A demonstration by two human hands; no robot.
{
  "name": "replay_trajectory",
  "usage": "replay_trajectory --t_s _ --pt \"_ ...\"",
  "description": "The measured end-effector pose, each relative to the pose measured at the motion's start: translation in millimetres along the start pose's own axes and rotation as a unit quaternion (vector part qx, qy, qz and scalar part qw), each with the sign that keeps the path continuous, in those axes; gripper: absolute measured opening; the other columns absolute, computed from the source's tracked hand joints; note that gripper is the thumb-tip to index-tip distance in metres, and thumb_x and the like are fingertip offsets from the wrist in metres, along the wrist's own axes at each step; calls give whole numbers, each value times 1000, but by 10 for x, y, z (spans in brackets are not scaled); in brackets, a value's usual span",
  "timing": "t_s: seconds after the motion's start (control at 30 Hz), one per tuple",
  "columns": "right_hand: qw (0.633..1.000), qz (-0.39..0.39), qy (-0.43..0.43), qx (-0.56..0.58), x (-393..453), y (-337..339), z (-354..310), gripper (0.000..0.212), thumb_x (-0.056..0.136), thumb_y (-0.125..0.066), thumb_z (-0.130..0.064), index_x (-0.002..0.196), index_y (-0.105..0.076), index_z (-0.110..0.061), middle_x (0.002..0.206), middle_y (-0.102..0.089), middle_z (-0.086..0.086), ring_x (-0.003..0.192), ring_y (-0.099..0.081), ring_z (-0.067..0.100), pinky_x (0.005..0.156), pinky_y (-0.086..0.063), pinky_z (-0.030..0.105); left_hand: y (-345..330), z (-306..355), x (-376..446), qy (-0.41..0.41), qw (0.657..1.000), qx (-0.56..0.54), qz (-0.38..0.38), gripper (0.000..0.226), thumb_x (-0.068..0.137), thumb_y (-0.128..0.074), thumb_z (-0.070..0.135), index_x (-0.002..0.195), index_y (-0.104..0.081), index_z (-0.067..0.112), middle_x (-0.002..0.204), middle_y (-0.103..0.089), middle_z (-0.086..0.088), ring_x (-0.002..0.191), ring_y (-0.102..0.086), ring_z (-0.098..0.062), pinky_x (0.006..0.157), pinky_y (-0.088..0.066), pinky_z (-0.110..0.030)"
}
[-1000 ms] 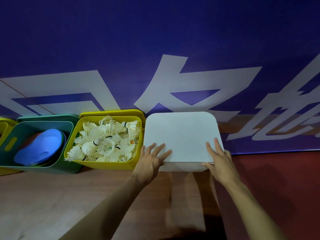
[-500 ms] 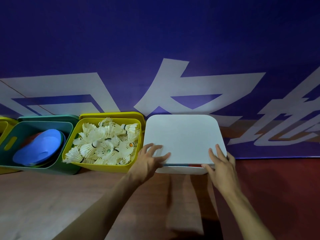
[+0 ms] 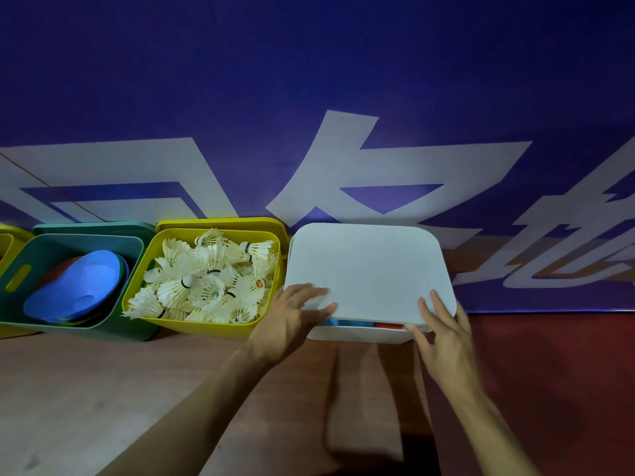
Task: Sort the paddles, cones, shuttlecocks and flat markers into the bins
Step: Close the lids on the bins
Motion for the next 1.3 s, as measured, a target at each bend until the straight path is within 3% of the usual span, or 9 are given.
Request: replay_trajectory --t_s 0.13,0.23,0.37,0.5,0.8,0.9,1.03,1.17,1.3 --pt "999 -14 29 8 -113 -155 33 49 79 -82 -23 126 -69 -16 146 -52 -1 134 -43 36 109 -43 50 -101 -13 -135 8 999 -33 0 25 102 -51 36 123 -64 42 139 -57 1 125 -52 -28 93 -45 -49" --pt "999 -19 29 3 -172 -178 32 52 82 -79 -25 131 -65 -20 149 -49 -4 137 -42 34 110 -41 49 -114 24 -188 15 998 -65 -1 32 106 -37 42 123 -64 38 140 -57 -2 125 -52 -29 98 -45 -47" --pt "999 -43 12 2 -140 -185 46 53 82 -79 -27 133 -63 -26 149 -48 -9 136 -42 32 104 -45 54 -92 -39 -148 79 995 -53 -7 34 99 -55 43 130 -62 32 148 -49 1 134 -42 -23 106 -42 -43" --pt "998 -65 -14 17 -83 -165 70 49 83 -77 -34 130 -63 -33 149 -45 -16 137 -40 26 102 -43 56 -149 -124 -156 94 995 -21 -29 60 87 -68 44 142 -50 29 155 -38 -4 138 -37 -30 108 -41 -46" --pt "968 -242 -25 -52 236 -240 7 95 83 -67 -60 154 -4 -49 162 21 -11 149 9 32 119 -20 57 -292 -218 -62 101 987 11 -124 82 81 -78 28 150 -35 27 159 -31 -11 147 -24 -39 111 -38 -56" --pt "962 -263 -27 -75 272 -272 -37 95 85 -67 -56 154 -2 -48 161 26 -10 146 12 34 118 -24 58 -309 -210 -94 99 982 40 -154 69 89 -67 23 149 -34 26 158 -33 -14 145 -28 -43 103 -44 -57" --pt "960 -260 -10 -101 253 -290 -19 95 86 -63 -59 154 2 -48 161 27 -8 145 9 35 116 -28 56 -296 -181 -86 107 975 42 -192 57 99 -51 27 152 -30 27 162 -24 -13 148 -19 -42 110 -37 -55" --pt "953 -281 -5 -116 316 -271 -25 98 84 -63 -61 153 5 -49 162 24 -8 147 3 38 116 -31 57 -228 -190 -53 123 970 -7 -207 62 96 -56 25 152 -30 29 163 -19 -12 150 -13 -36 114 -33 -55" --pt "930 -337 -5 -144 401 -230 -68 100 81 -58 -72 153 8 -47 162 25 -3 147 19 44 117 6 62 -182 -172 22 126 956 27 -263 68 94 -63 32 153 -30 30 164 -17 -8 151 -16 -32 115 -35 -49"
Point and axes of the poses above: each hand's wrist, its own x-axis towards the middle knuckle, its own y-axis out of the back of the hand, z = x × y, the point moved 5 cm from there along x, towards the middle knuckle
